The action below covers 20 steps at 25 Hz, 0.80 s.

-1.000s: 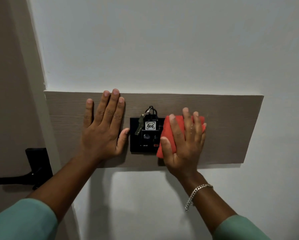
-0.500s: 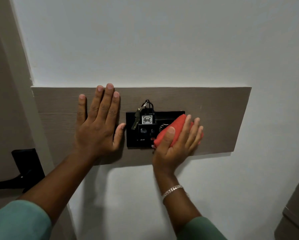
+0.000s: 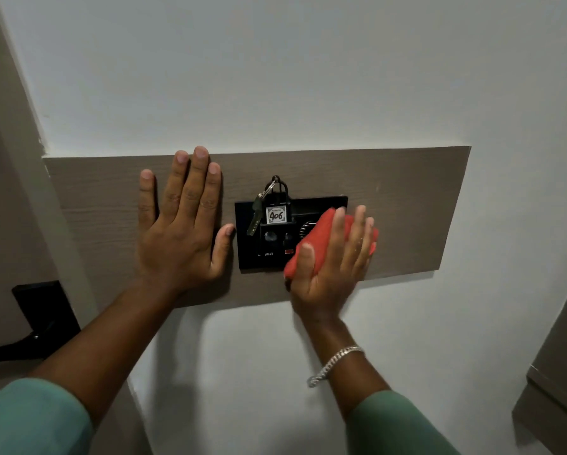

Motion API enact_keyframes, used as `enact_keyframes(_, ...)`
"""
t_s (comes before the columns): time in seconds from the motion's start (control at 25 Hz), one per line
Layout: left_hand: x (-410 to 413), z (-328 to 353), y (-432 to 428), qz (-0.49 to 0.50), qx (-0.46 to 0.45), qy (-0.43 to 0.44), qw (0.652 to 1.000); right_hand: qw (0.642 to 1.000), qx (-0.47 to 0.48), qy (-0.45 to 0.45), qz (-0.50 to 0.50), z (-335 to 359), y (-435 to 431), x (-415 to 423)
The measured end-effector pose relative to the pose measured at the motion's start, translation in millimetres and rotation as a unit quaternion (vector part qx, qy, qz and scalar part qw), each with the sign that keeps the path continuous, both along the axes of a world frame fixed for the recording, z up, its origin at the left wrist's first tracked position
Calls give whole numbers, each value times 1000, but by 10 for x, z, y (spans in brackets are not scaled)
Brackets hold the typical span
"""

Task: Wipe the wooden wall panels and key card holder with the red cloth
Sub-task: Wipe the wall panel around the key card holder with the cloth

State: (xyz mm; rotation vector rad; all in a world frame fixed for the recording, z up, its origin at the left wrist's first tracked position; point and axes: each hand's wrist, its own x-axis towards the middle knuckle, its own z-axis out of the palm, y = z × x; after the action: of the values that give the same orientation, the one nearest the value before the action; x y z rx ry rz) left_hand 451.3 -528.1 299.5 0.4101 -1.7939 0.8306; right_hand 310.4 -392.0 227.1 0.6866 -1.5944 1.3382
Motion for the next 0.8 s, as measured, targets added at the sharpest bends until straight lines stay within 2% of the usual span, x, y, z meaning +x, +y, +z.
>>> enact_keyframes(0.04, -6, -4, -1, 1, -2, 0, 1000, 995, 66, 73, -9, -101, 138, -121)
enact_keyframes(0.08, -11, -9, -5, 4, -5, -1, 1000, 989, 97, 108, -5, -128, 242, -222)
enact_keyframes(0.12, -9, -17, -10, 8, -8, -3, 1000, 990, 93, 108, 2, -104, 278, -270)
enact_keyframes(0.24, -5, -11, -14, 9, -3, -5, 1000, 1000, -10, 12, 20, 252, 98, -156)
enact_keyframes(0.28, -10, -10, -4, 9, -1, -7, 1000, 999, -11, 30, 11, 354, 71, -127)
enact_keyframes(0.4, -13, -6, 0, 7, 1, -9, 1000, 978, 87, 188, 9, 464, 189, -239)
enact_keyframes(0.6, 0, -14, -8, -1, -5, -15, 1000, 898, 213, 383, -38, 522, 428, -597)
enact_keyframes(0.68, -6, -12, -15, -2, -12, -14, 1000, 896, 215, 387, -28, 494, 494, -689)
enact_keyframes(0.8, 0, -11, -16, 2, -14, -8, 1000, 949, 165, 268, -2, 293, 457, -577)
